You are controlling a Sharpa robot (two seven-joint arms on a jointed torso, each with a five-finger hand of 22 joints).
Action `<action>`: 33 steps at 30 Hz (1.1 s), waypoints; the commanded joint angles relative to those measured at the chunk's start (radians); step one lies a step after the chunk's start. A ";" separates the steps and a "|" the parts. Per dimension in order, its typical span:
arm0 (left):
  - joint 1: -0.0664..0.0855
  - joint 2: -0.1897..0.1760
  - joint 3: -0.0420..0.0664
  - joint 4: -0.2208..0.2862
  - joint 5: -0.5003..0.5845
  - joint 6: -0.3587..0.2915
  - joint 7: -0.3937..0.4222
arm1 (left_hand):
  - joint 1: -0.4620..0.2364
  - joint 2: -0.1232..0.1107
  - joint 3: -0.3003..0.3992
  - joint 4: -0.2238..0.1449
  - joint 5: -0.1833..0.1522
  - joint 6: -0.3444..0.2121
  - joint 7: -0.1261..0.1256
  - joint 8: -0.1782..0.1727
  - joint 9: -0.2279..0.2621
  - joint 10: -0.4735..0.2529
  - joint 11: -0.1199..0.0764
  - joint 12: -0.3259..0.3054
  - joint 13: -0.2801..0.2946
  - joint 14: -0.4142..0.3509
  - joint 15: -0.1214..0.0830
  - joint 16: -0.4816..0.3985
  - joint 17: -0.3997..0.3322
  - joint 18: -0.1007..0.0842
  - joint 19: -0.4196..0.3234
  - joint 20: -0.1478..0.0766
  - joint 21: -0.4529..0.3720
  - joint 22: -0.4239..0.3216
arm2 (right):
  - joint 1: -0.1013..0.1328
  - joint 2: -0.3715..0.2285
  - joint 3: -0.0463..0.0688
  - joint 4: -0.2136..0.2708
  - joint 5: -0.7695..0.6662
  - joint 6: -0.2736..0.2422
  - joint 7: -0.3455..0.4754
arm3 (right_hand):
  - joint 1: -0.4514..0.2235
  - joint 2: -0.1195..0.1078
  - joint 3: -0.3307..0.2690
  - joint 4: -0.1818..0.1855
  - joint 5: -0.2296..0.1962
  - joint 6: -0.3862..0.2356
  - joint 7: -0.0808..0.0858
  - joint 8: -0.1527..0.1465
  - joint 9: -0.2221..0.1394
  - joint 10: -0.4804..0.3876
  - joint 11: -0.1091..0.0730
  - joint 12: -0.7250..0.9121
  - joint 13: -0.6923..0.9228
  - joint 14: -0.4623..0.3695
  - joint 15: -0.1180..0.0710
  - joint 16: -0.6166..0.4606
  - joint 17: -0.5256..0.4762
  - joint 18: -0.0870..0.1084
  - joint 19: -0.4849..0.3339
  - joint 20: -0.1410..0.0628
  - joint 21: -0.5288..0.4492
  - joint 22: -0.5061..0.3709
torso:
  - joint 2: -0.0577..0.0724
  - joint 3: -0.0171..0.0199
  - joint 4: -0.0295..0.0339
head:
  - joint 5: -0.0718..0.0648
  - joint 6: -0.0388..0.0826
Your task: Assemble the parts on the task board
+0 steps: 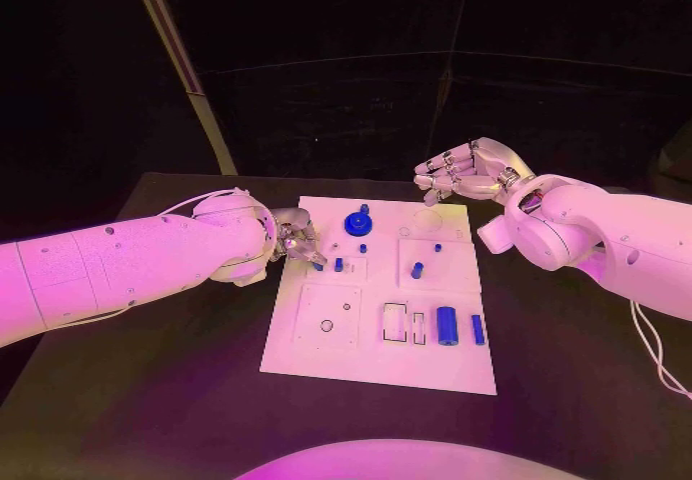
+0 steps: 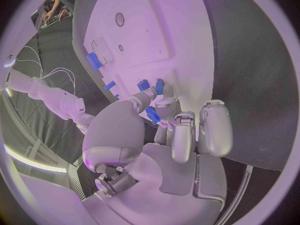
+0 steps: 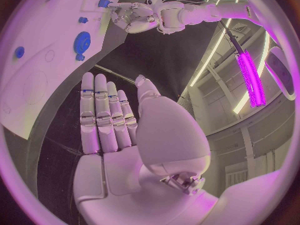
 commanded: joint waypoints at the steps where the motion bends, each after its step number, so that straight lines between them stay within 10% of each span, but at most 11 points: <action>1: -0.003 0.004 -0.003 -0.003 0.022 0.024 -0.002 | -0.026 -0.014 0.083 -0.072 0.006 0.011 -0.013 0.008 -0.003 0.016 -0.009 0.010 0.010 0.104 -0.008 0.003 0.263 -0.012 0.009 -0.003 0.007 0.005 | 0.002 0.001 0.001 0.001 0.000 0.008 0.011 | -0.002 0.010 0.000 -0.007 0.000 -0.009 -0.001 0.005 0.001 -0.007 0.000 -0.002 -0.001 -0.006 -0.001 -0.007 -0.001 0.004 0.001 0.007 -0.006 -0.001 | 0.000 0.0003 0.0001 | -0.001 0.000; 33: -0.003 0.028 -0.003 -0.032 0.038 0.016 -0.045 | -0.128 -0.032 -0.060 0.032 -0.002 0.046 -0.020 0.000 -0.028 0.026 -0.016 0.025 0.036 0.104 -0.016 0.003 0.263 -0.014 0.014 -0.012 0.012 0.017 | 0.002 0.001 0.001 0.002 0.000 0.010 0.010 | -0.003 0.011 -0.001 -0.007 0.000 -0.010 -0.001 0.005 0.001 -0.009 0.001 -0.002 -0.002 -0.007 0.000 -0.008 -0.002 0.004 0.001 0.007 -0.008 -0.002 | 0.000 0.0001 0.0005 | -0.004 -0.003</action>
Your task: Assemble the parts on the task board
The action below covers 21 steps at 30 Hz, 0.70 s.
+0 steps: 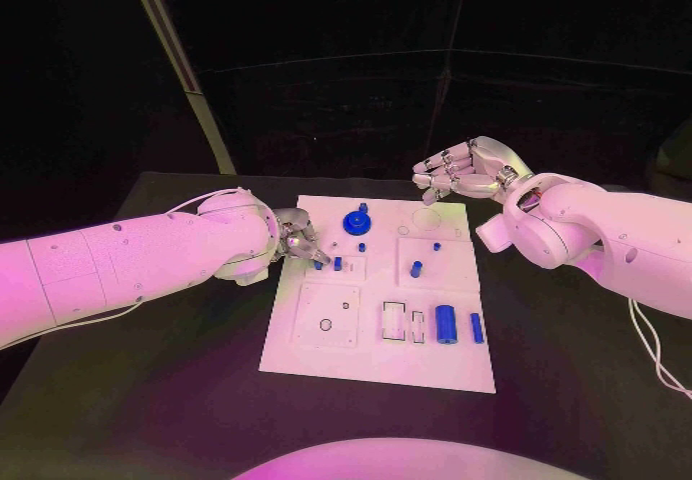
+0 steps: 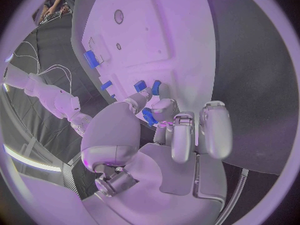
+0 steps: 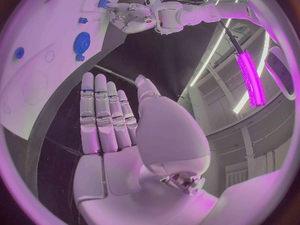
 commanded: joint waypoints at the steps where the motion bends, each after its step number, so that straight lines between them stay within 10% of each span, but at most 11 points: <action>1: 0.000 -0.001 0.000 -0.001 0.006 0.005 -0.011 | -0.015 0.003 -0.015 0.006 -0.009 0.010 0.000 -0.007 -0.002 0.004 0.005 0.005 0.001 0.106 -0.007 0.003 0.263 -0.014 0.003 -0.004 0.002 0.000 | 0.002 0.001 0.001 0.001 0.001 0.008 0.010 | -0.003 0.011 -0.001 -0.007 0.000 -0.007 0.003 0.005 0.001 -0.009 0.001 -0.002 -0.001 -0.007 0.000 -0.004 -0.002 0.004 0.001 0.007 -0.004 -0.001 | 0.000 -0.0001 0.0011 | 0.000 0.001; 13: 0.000 -0.023 0.000 0.017 0.025 -0.042 -0.005 | -0.074 -0.038 -0.205 0.075 -0.015 -0.021 0.012 -0.009 -0.007 -0.042 0.015 -0.059 -0.084 0.106 -0.003 0.003 0.263 -0.009 -0.006 -0.001 -0.016 -0.021 | 0.002 0.003 0.001 -0.002 0.001 0.009 0.010 | -0.003 0.012 -0.001 -0.007 0.000 -0.008 0.003 0.006 0.001 -0.009 0.001 -0.002 -0.001 -0.008 0.000 -0.004 -0.002 0.004 0.001 0.007 -0.005 -0.002 | 0.000 -0.0010 0.0014 | -0.001 0.001; 21: 0.000 -0.038 0.001 0.024 0.096 -0.135 0.054 | -0.015 0.013 -0.330 0.124 -0.009 -0.118 0.047 -0.047 -0.044 -0.140 0.045 -0.176 -0.245 0.105 0.020 0.002 0.261 -0.001 -0.025 0.017 -0.049 -0.060 | 0.002 0.005 0.000 -0.006 0.001 0.010 0.010 | -0.003 0.012 -0.001 -0.007 0.000 -0.008 0.003 0.006 0.001 -0.009 0.001 -0.002 -0.001 -0.008 0.000 -0.004 -0.002 0.004 0.001 0.007 -0.005 -0.002 | -0.001 -0.0002 0.0015 | 0.000 0.002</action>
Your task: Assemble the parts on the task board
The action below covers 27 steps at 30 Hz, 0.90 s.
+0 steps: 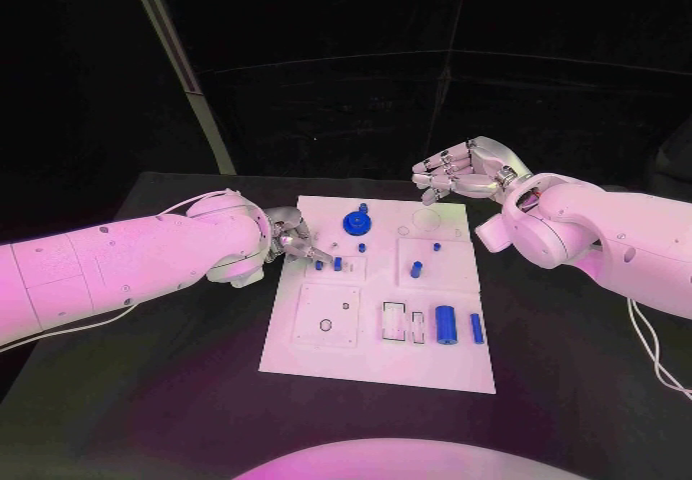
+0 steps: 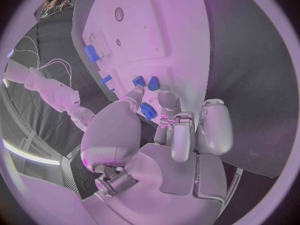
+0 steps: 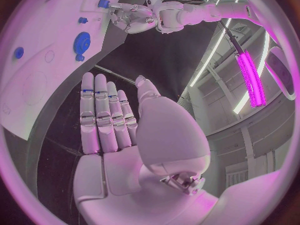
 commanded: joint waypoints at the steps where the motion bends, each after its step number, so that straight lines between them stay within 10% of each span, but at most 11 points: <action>1: 0.001 -0.006 0.001 0.003 0.081 -0.100 0.067 | 0.033 0.019 -0.026 0.005 0.006 -0.031 0.015 -0.014 -0.017 -0.052 0.012 -0.067 -0.087 0.103 0.015 0.000 0.257 0.001 -0.016 0.008 -0.023 -0.028 | 0.002 0.002 0.000 -0.001 0.001 0.008 0.010 | 0.001 0.008 -0.001 -0.007 0.000 -0.008 0.003 0.006 0.001 -0.009 0.001 -0.002 -0.001 -0.008 0.000 -0.005 -0.002 0.004 0.001 0.007 -0.005 -0.001 | -0.001 0.0011 0.0001 | 0.001 0.001; 9: 0.002 -0.023 0.000 0.007 0.238 -0.197 0.256 | 0.137 0.040 -0.081 -0.002 0.013 -0.119 0.056 -0.042 -0.063 -0.157 0.050 -0.136 -0.168 0.077 0.046 -0.062 0.159 0.032 -0.093 0.037 -0.148 -0.180 | 0.001 0.002 0.000 -0.002 0.001 0.007 0.010 | 0.002 0.009 -0.001 -0.008 0.000 -0.008 0.003 0.006 0.001 -0.010 0.001 -0.002 -0.002 -0.008 0.000 -0.005 -0.002 0.004 0.001 0.007 -0.006 -0.001 | 0.000 0.0008 -0.0001 | 0.001 0.005; 14: 0.002 -0.023 0.000 0.006 0.281 -0.219 0.400 | 0.233 0.057 -0.097 -0.029 0.011 -0.164 0.095 -0.058 -0.108 -0.296 0.089 -0.216 -0.235 -0.066 0.078 -0.306 -0.161 0.100 -0.311 0.071 -0.488 -0.554 | 0.001 0.002 0.000 -0.003 0.001 0.007 0.010 | 0.002 0.009 -0.001 -0.008 0.000 -0.008 0.003 0.006 0.001 -0.010 0.001 -0.002 -0.002 -0.008 0.000 -0.005 -0.002 0.004 0.001 0.007 -0.006 -0.001 | 0.001 0.0007 -0.0016 | -0.002 0.008; 22: 0.002 0.032 0.000 -0.034 0.089 -0.233 0.547 | 0.424 0.073 0.030 -0.139 0.001 -0.175 0.125 -0.121 -0.188 -0.437 0.117 -0.326 -0.339 -0.321 0.112 -0.626 -0.538 0.104 -0.389 0.092 -0.609 -0.627 | 0.001 0.002 0.000 -0.006 0.001 0.006 0.010 | 0.002 0.009 -0.001 -0.008 0.000 -0.008 0.003 0.006 0.001 -0.010 0.001 -0.002 -0.002 -0.008 0.000 -0.005 -0.002 0.004 0.001 0.007 -0.006 -0.001 | 0.001 0.0010 -0.0024 | -0.013 0.015; 27: 0.004 0.086 -0.011 -0.084 -0.041 -0.221 0.563 | 0.428 0.019 0.080 -0.175 -0.021 -0.102 0.119 -0.198 -0.266 -0.399 0.125 -0.427 -0.467 -0.286 0.113 -0.634 -0.588 0.111 -0.351 0.100 -0.633 -0.651 | 0.001 0.004 0.000 -0.007 0.001 0.007 0.009 | 0.002 0.010 -0.001 -0.009 0.001 -0.009 0.003 0.006 0.001 -0.011 0.001 -0.002 -0.002 -0.009 0.001 -0.006 -0.002 0.004 0.001 0.008 -0.007 -0.002 | 0.001 0.0003 -0.0033 | -0.017 0.022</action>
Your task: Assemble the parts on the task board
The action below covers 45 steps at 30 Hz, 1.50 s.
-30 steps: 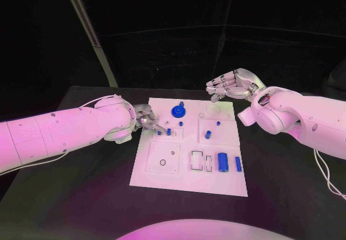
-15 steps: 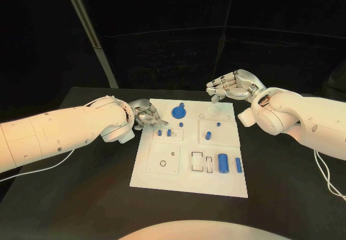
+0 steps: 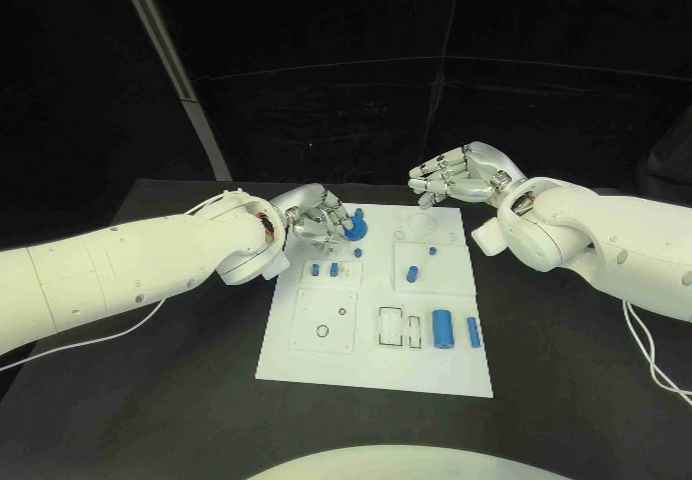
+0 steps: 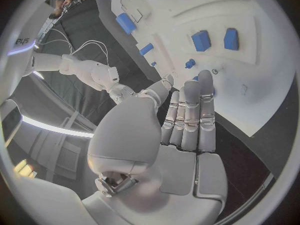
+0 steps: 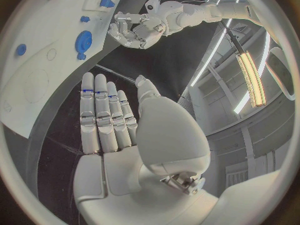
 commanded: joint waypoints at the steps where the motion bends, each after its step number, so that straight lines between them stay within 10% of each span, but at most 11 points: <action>1: 0.002 0.023 -0.004 -0.023 -0.157 -0.009 0.076 | -0.006 -0.021 0.015 -0.009 -0.005 0.030 -0.012 -0.027 -0.027 0.024 -0.007 -0.029 -0.042 0.041 -0.004 0.023 0.006 0.016 0.027 -0.003 -0.003 -0.005 | 0.002 0.002 0.001 0.001 0.001 0.006 0.009 | 0.002 0.010 0.002 -0.006 0.001 -0.005 0.000 0.006 0.001 -0.007 -0.002 -0.002 -0.001 -0.009 0.001 -0.006 -0.001 0.004 0.001 0.008 -0.003 -0.001 | 0.000 -0.0007 -0.0007 | -0.002 0.004; 16: 0.003 0.145 -0.029 -0.159 -0.371 0.076 0.017 | -0.027 -0.056 0.026 -0.041 -0.006 0.114 -0.024 -0.127 -0.120 0.026 -0.008 -0.128 -0.197 0.230 -0.012 0.291 0.241 0.013 0.144 -0.012 0.043 0.014 | 0.002 0.008 0.001 0.000 0.001 0.006 0.009 | 0.003 0.010 0.002 -0.006 0.000 -0.006 0.000 0.006 0.001 -0.008 -0.002 -0.002 -0.002 -0.009 0.001 -0.006 -0.001 0.004 0.001 0.008 -0.004 -0.001 | 0.001 -0.0008 0.0002 | -0.004 0.010; 23: 0.003 0.169 -0.030 -0.177 -0.393 0.112 0.000 | -0.025 -0.046 0.024 -0.048 -0.006 0.139 -0.029 -0.147 -0.137 0.038 -0.010 -0.139 -0.232 0.274 -0.015 0.366 0.323 -0.007 0.208 -0.015 0.154 0.134 | 0.002 0.010 0.001 0.000 0.001 0.006 0.009 | 0.003 0.010 0.002 -0.006 0.000 -0.006 0.000 0.006 0.001 -0.008 -0.002 -0.002 -0.002 -0.009 0.001 -0.006 -0.001 0.004 0.001 0.008 -0.004 -0.001 | 0.001 -0.0006 0.0017 | -0.005 0.008; 45: -0.002 0.206 -0.030 -0.212 -0.417 0.176 -0.016 | -0.033 0.005 0.094 -0.053 -0.008 0.205 -0.044 -0.180 -0.141 0.127 -0.024 -0.169 -0.288 0.295 -0.026 0.415 0.355 -0.026 0.253 -0.025 0.257 0.253 | 0.002 0.014 0.001 -0.003 0.001 0.008 0.008 | 0.003 0.010 0.002 -0.006 0.000 -0.006 0.000 0.006 0.001 -0.008 -0.002 -0.002 -0.002 -0.009 0.001 -0.006 -0.001 0.004 0.001 0.008 -0.004 -0.001 | 0.000 -0.0004 0.0024 | -0.006 0.003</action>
